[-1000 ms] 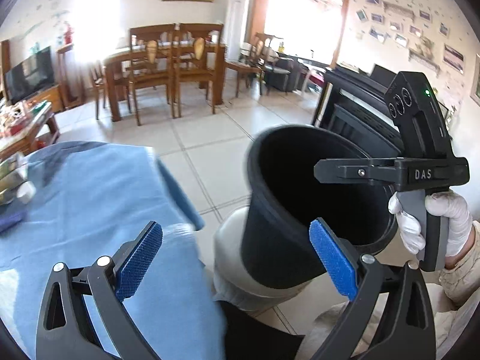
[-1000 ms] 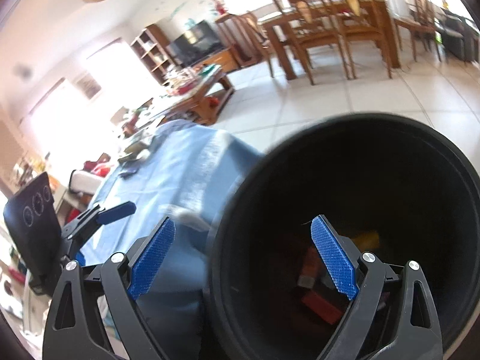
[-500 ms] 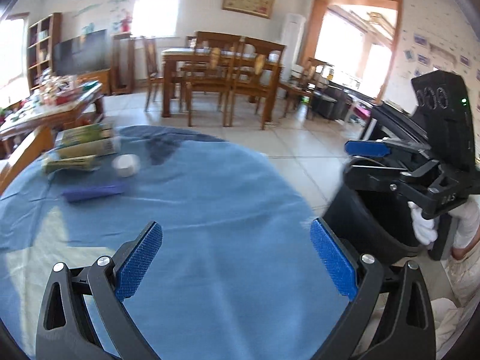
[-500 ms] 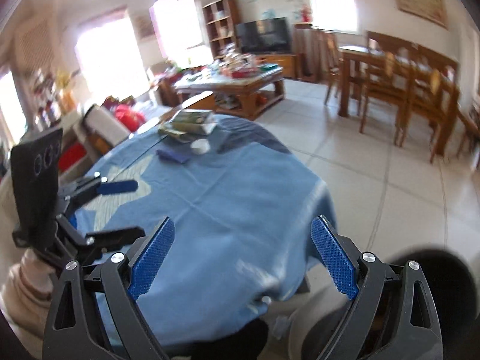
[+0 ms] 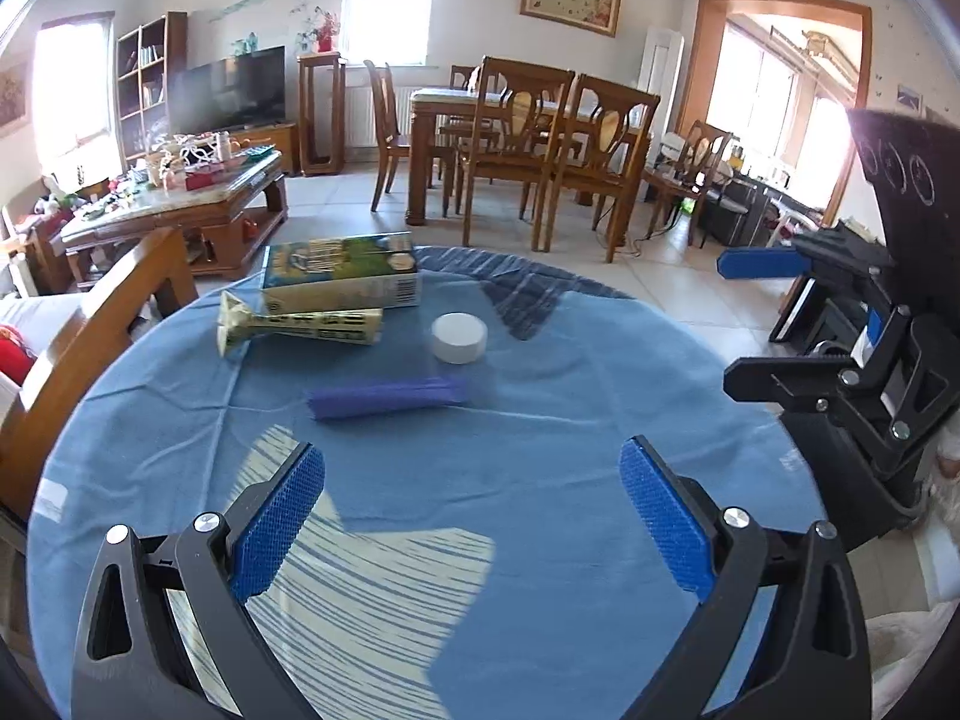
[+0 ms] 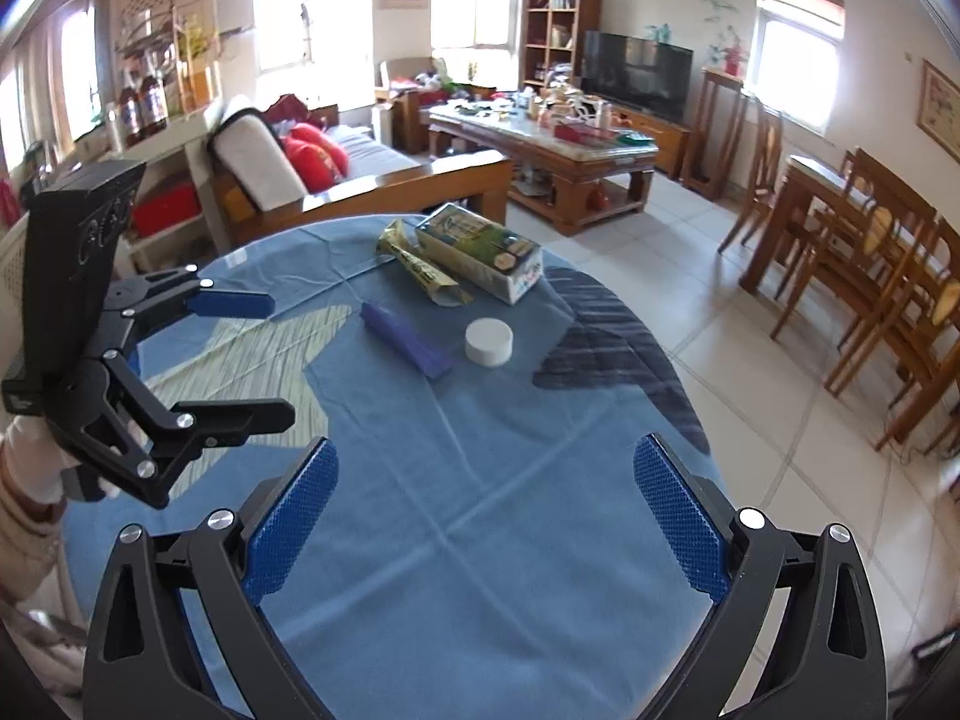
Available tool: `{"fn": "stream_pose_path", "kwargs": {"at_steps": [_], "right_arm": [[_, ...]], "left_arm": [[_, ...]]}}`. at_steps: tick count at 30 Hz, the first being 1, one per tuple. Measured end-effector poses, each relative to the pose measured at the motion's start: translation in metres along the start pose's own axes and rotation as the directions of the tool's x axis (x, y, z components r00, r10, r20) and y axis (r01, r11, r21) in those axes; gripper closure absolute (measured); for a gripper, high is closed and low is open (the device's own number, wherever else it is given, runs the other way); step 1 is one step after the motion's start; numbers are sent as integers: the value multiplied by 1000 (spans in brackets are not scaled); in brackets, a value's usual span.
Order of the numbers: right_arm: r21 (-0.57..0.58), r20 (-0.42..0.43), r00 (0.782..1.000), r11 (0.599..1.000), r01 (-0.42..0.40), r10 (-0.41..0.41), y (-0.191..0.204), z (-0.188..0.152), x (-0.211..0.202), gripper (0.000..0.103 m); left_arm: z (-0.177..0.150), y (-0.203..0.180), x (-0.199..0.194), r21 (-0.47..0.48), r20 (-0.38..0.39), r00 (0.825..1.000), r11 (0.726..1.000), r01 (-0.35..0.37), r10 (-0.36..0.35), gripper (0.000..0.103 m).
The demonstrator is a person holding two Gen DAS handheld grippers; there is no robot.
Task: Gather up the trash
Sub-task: 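Move both open tools back over the table items, then grasp the yellow snack bag with the left tool while the right tool grasps the milk carton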
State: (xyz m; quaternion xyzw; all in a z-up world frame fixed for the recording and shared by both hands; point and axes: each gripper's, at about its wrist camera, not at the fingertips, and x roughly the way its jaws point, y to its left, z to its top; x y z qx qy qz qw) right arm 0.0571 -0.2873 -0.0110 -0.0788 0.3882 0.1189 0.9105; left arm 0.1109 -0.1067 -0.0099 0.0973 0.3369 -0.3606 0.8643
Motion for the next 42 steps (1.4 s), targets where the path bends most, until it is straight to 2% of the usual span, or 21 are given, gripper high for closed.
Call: {"fn": "stream_pose_path", "kwargs": {"at_steps": [4,8,11,14,18,20,21,24,27,34,35,36,37,40,42], "right_arm": [[-51,-8,1000,999,2,-3,-1,21,26,6],[-90,29,999,995,-32,35,-9,39,48,6],[-144,62,996,988,-55,64,-14,58,68,10],[-204,76,993,977,-69,86,-16,75,89,22],[-281,91,989,956,-83,112,-21,98,117,23],[-312,87,987,945,-100,134,-25,108,134,23],[-327,85,986,939,-108,143,-26,111,141,28],[-380,44,985,915,-135,164,-28,121,166,30],[-449,-9,990,884,-132,143,-25,124,189,30],[-517,-117,976,827,-219,185,-22,132,221,30],[-518,-124,974,825,-226,188,-23,130,224,31],[-510,-141,969,825,-245,200,-21,131,228,45],[-492,-166,961,827,-274,220,-20,131,233,49],[-467,-155,960,838,-281,235,-22,130,233,52],[-438,-155,959,853,-283,239,-26,130,232,52]], "left_arm": [[8,15,15,49,-22,999,998,-36,37,5],[17,32,28,111,-29,997,992,-65,68,5],[27,45,37,155,-38,996,985,-69,76,5],[39,61,46,205,-44,995,976,-75,85,5],[55,85,53,280,-28,995,956,-83,95,5],[62,95,60,318,-37,996,946,-61,77,5],[64,98,63,338,-40,997,939,-55,73,5],[64,103,76,429,-73,996,903,-22,59,5],[61,104,86,498,-105,994,867,21,36,5],[55,106,108,567,-162,987,818,96,-3,5],[55,106,111,570,-164,986,815,101,-7,5],[55,106,112,571,-166,986,814,106,-12,5],[54,105,113,574,-170,985,811,114,-18,5],[52,100,116,597,-168,986,794,117,-18,6],[51,98,116,597,-172,985,793,118,-17,10]]}}
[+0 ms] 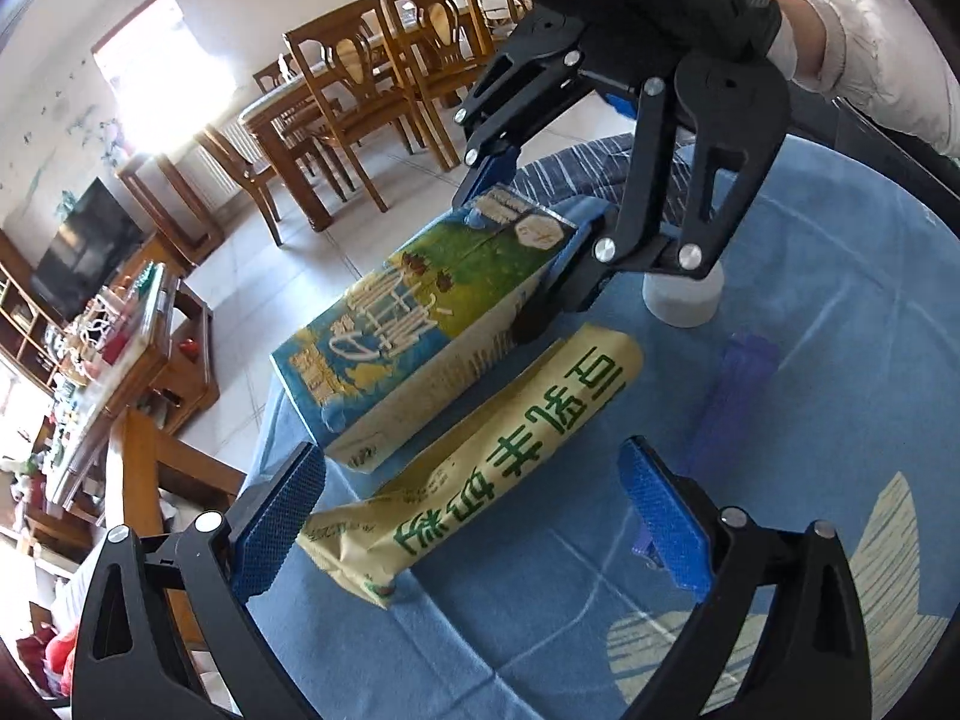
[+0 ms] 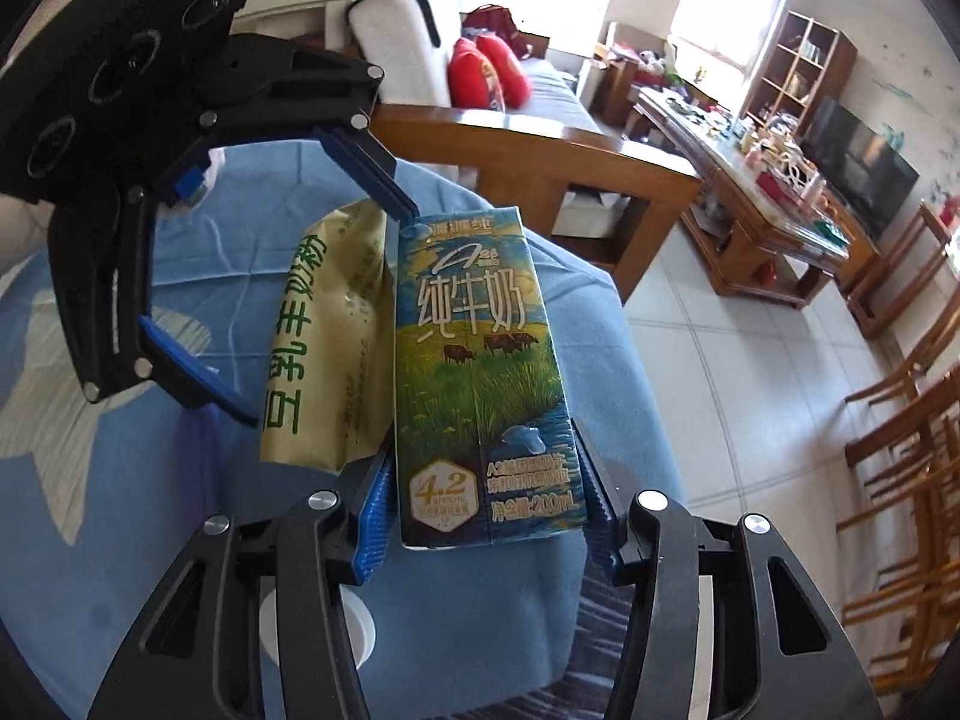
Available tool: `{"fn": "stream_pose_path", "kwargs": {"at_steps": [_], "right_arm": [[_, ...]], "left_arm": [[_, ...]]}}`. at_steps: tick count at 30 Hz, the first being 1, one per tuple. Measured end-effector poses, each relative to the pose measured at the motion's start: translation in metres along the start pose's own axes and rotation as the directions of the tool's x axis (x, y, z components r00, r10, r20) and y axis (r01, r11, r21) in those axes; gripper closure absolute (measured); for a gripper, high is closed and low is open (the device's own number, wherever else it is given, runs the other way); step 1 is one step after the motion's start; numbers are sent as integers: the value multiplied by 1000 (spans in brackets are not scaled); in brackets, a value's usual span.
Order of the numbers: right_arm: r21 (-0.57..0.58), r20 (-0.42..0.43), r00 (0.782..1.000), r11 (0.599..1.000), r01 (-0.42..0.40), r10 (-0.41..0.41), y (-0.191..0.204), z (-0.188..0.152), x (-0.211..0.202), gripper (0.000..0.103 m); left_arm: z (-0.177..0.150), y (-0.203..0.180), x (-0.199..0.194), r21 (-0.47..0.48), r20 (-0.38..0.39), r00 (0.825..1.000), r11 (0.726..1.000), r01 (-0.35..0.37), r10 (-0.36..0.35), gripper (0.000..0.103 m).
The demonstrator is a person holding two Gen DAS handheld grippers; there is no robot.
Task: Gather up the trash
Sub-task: 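Grasp the yellow snack bag with the left tool while the right tool grasps the milk carton, then carry the snack bag and milk carton with both tools over the bin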
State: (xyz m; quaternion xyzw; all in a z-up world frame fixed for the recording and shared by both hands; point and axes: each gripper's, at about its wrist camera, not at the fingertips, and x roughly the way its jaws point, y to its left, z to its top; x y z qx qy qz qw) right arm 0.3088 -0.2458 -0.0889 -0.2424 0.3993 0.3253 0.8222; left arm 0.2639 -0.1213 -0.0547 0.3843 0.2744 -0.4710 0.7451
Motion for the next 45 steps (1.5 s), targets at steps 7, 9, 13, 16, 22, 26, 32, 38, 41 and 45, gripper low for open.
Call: {"fn": "stream_pose_path", "kwargs": {"at_steps": [7,9,13,16,22,26,32,38,41,45], "right_arm": [[226,44,998,973,-52,44,-23,-23,-31,54],[274,56,997,960,-61,48,-24,-31,-41,54],[337,81,995,938,-82,58,-14,-48,-64,54],[376,90,995,924,-71,40,0,-62,-83,54],[439,142,990,894,-88,28,36,-88,-135,54],[488,192,981,865,-115,22,65,-108,-177,54],[550,261,965,826,-123,-30,113,-163,-253,54],[651,306,946,749,-124,-110,154,-234,-315,53],[699,321,934,705,-121,-158,174,-278,-345,54],[758,327,920,641,-118,-217,192,-331,-370,54]], "left_arm": [[3,8,6,-107,0,999,993,48,-48,62],[6,5,6,-117,-4,999,992,38,-38,71],[7,-9,-2,-143,-6,1000,990,-1,0,82],[7,-20,-19,-179,6,999,983,-33,34,87],[13,-54,-72,-275,84,993,960,-59,85,89],[24,-85,-104,-337,130,986,940,-55,104,89],[45,-143,-148,-364,236,964,931,-31,125,89],[71,-200,-163,-338,304,949,941,22,87,89],[87,-227,-163,-312,336,940,948,61,50,89],[114,-268,-157,-256,369,929,959,123,-21,89]]}}
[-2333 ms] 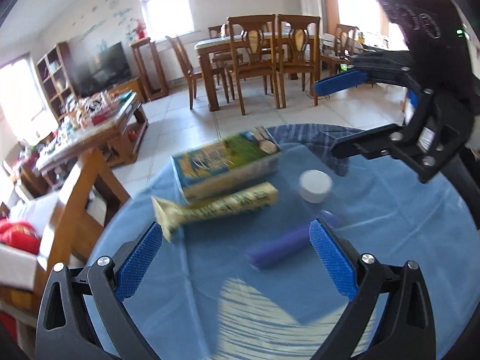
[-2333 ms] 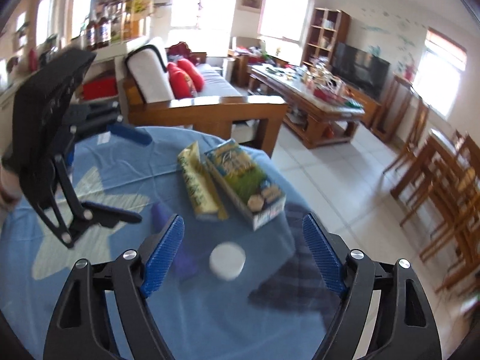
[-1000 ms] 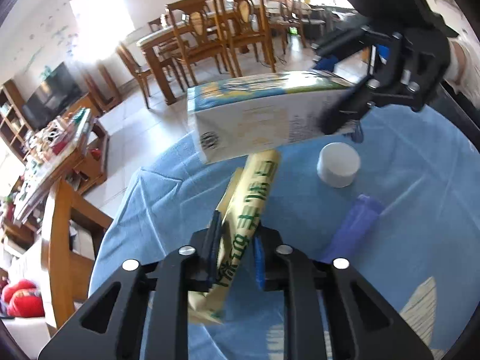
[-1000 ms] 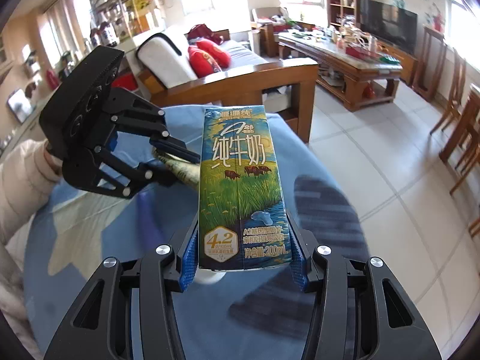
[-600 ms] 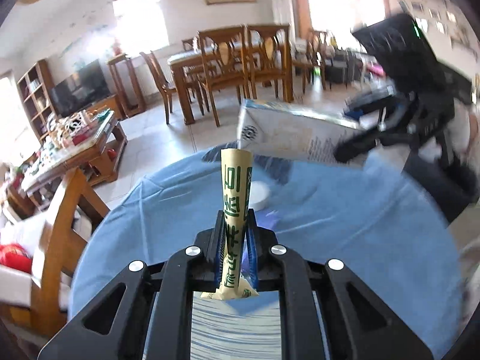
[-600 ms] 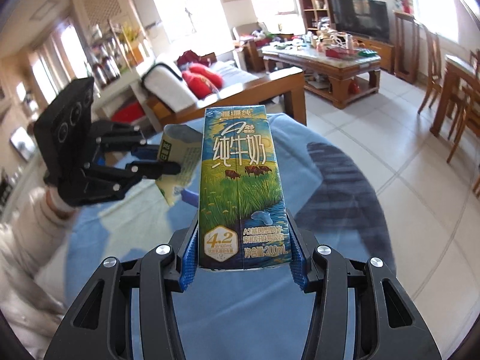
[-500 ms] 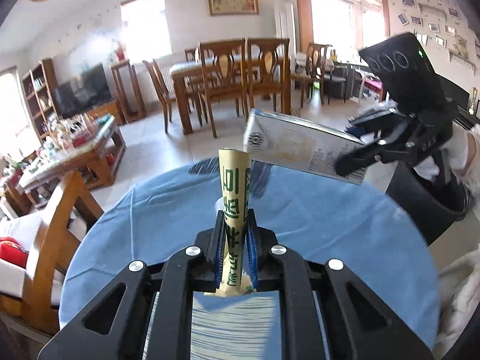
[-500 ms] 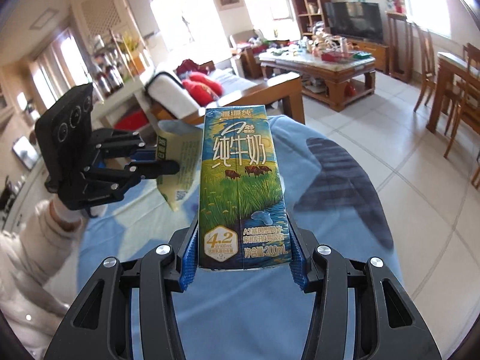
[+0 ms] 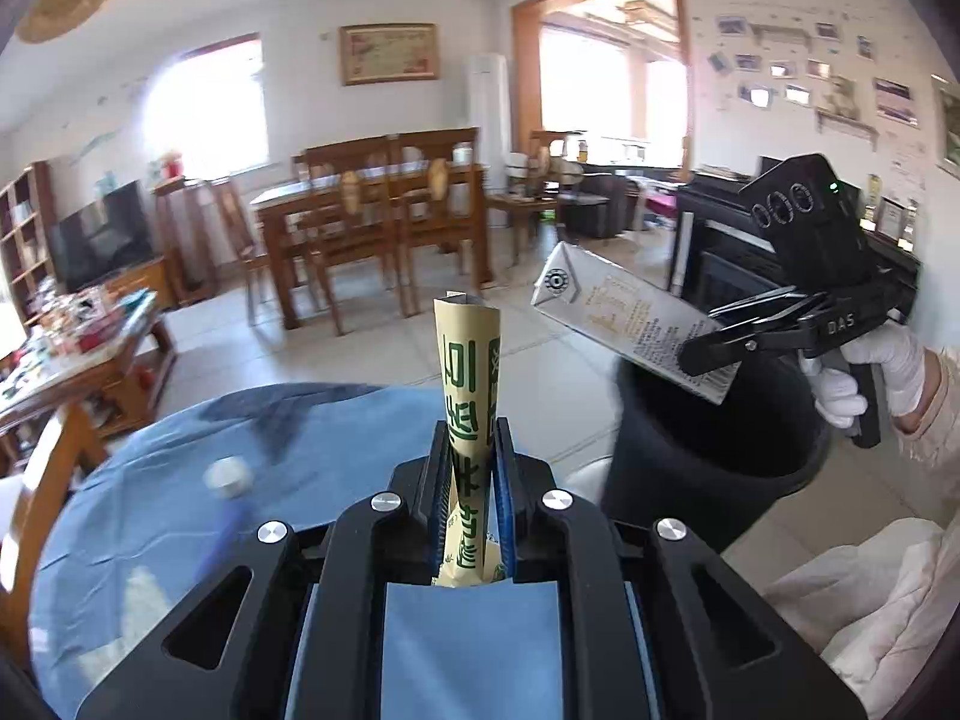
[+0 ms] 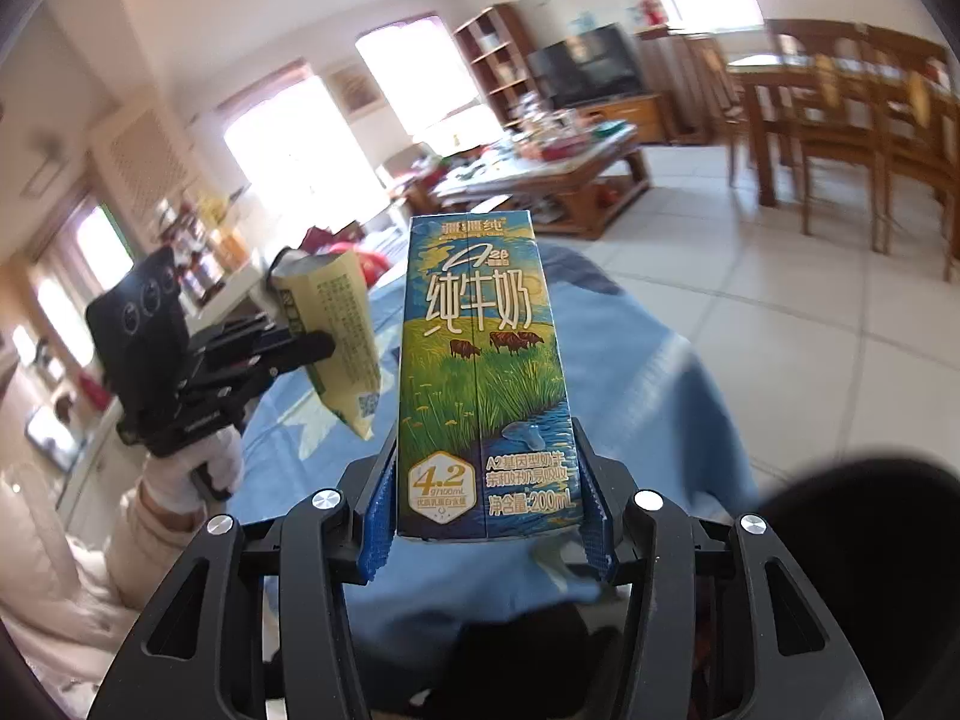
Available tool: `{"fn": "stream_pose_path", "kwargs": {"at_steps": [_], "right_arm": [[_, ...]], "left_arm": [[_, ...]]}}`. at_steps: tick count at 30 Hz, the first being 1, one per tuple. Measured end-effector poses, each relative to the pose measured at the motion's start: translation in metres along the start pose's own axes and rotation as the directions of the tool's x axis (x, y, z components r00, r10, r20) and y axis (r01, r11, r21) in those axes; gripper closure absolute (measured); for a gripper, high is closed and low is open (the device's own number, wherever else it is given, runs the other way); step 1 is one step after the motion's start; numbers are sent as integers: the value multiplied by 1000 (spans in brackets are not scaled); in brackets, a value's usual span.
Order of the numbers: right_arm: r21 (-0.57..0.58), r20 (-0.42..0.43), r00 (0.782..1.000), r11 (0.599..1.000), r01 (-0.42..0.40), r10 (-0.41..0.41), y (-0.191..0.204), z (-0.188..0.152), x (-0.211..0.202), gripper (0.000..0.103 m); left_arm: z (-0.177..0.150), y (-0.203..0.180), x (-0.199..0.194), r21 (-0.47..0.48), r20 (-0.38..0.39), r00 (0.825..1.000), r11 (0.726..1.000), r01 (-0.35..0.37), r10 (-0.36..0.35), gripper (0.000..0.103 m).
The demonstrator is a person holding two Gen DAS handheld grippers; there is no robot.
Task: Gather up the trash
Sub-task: 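Carry the snack bag and milk carton with both tools over the bin, then open the left tool over the bin while the right tool releases the carton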
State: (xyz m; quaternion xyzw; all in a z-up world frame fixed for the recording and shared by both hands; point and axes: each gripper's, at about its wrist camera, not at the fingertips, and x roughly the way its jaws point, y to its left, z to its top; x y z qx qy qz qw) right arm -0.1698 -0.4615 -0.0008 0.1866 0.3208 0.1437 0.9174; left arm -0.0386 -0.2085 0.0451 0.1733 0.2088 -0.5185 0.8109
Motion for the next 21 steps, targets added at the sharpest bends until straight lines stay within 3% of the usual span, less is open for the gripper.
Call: {"fn": "stream_pose_path", "kwargs": {"at_steps": [4,13,21], "right_arm": [[70,42,999,997,31,-34,-25,-32,-38,53],[205,77,991,974,93,-110,-84,-98,-100,53],[291,71,973,937,191,-220,-120,-141,-132,53]], "left_arm": [[7,-38,23,29,-4,997,997,73,-73,89],[20,-104,69,94,-23,986,981,167,-166,89],[20,-159,124,123,-74,961,954,272,-265,89]]}}
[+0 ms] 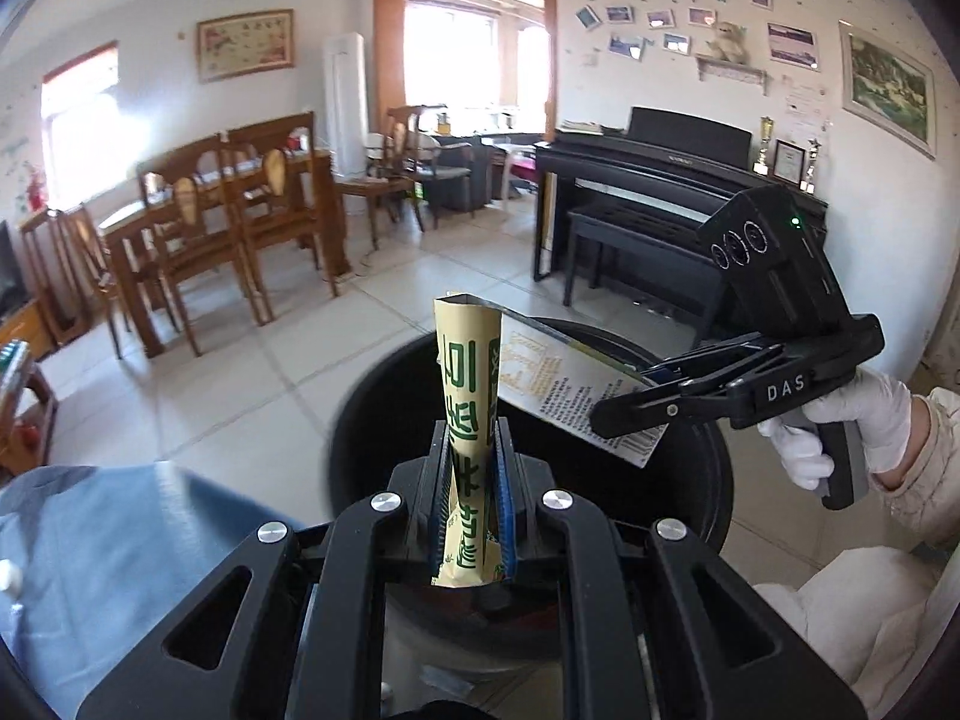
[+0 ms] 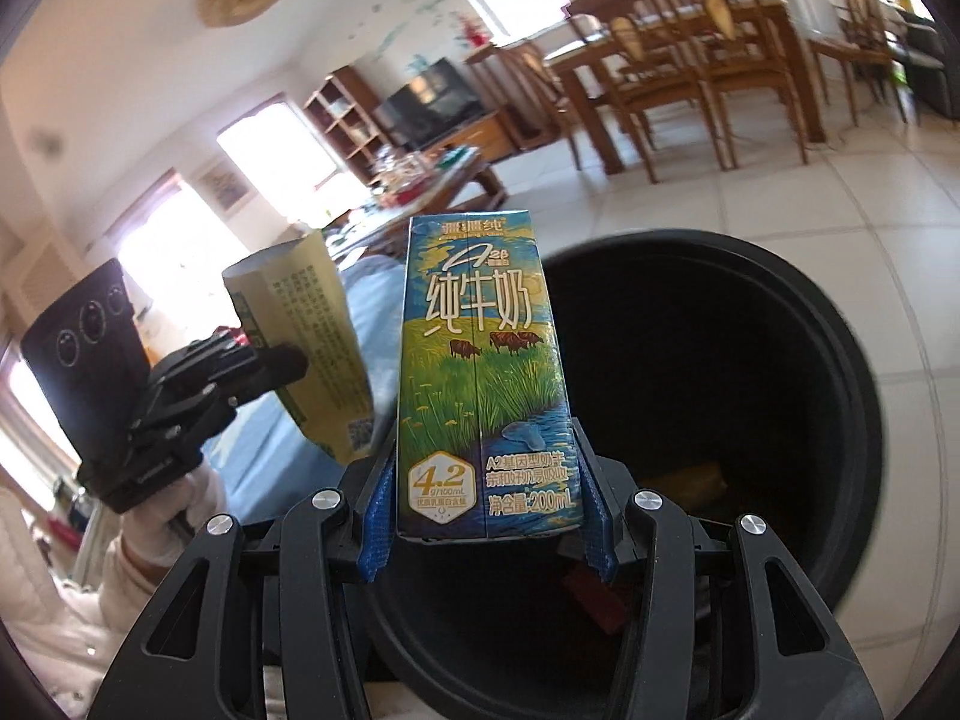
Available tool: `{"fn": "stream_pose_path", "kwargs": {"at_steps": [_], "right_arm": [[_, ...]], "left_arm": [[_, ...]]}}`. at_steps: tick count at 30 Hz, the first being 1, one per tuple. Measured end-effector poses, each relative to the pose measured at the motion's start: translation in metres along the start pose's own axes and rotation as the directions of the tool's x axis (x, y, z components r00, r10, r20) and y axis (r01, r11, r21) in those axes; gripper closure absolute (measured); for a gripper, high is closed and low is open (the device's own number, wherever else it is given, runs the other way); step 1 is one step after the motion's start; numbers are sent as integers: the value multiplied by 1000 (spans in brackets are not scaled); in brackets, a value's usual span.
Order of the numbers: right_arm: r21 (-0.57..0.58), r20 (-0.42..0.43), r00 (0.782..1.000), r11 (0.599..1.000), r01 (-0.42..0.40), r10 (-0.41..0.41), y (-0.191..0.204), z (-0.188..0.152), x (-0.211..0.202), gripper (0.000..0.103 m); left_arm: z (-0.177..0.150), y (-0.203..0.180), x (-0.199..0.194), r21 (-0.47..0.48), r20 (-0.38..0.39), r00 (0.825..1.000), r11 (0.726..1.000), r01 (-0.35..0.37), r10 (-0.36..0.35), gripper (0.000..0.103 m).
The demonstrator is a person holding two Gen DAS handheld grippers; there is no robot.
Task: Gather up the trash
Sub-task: 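Open the left tool over the bin while the right tool releases the carton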
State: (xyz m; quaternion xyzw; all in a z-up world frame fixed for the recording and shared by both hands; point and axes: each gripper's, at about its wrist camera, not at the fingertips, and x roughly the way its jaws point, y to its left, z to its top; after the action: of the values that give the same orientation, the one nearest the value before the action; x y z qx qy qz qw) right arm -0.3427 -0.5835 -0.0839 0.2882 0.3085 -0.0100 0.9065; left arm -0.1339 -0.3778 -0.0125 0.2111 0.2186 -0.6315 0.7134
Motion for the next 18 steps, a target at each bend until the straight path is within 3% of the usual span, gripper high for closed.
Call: {"fn": "stream_pose_path", "kwargs": {"at_steps": [5,10,12,13,14,15,16,18], "right_arm": [[27,11,999,999,39,-39,-21,-15,-11,53],[26,20,998,998,62,-63,-27,-16,-15,52],[34,23,997,997,68,-68,-25,-16,-16,47],[45,21,997,996,76,-77,-27,-15,-16,41],[60,22,996,995,85,-87,-29,-15,-16,33],[68,22,996,994,89,-91,-28,-14,-15,32],[70,22,995,993,95,-96,-27,-14,-14,32],[65,19,995,993,100,-102,-23,-14,-12,32]], "left_arm": [[-4,-11,27,7,-33,999,999,34,-34,88],[-10,-11,40,12,-65,998,1000,25,-24,86],[-9,-10,41,15,-76,997,1000,16,-15,82],[-10,-9,40,20,-78,997,1000,0,2,65],[-9,-9,39,23,-72,997,1000,-16,18,34],[-7,-11,38,25,-59,998,999,-27,28,22],[-8,-10,32,25,-37,999,999,-35,35,12],[-9,-9,27,25,-27,999,999,-37,38,12]]}}
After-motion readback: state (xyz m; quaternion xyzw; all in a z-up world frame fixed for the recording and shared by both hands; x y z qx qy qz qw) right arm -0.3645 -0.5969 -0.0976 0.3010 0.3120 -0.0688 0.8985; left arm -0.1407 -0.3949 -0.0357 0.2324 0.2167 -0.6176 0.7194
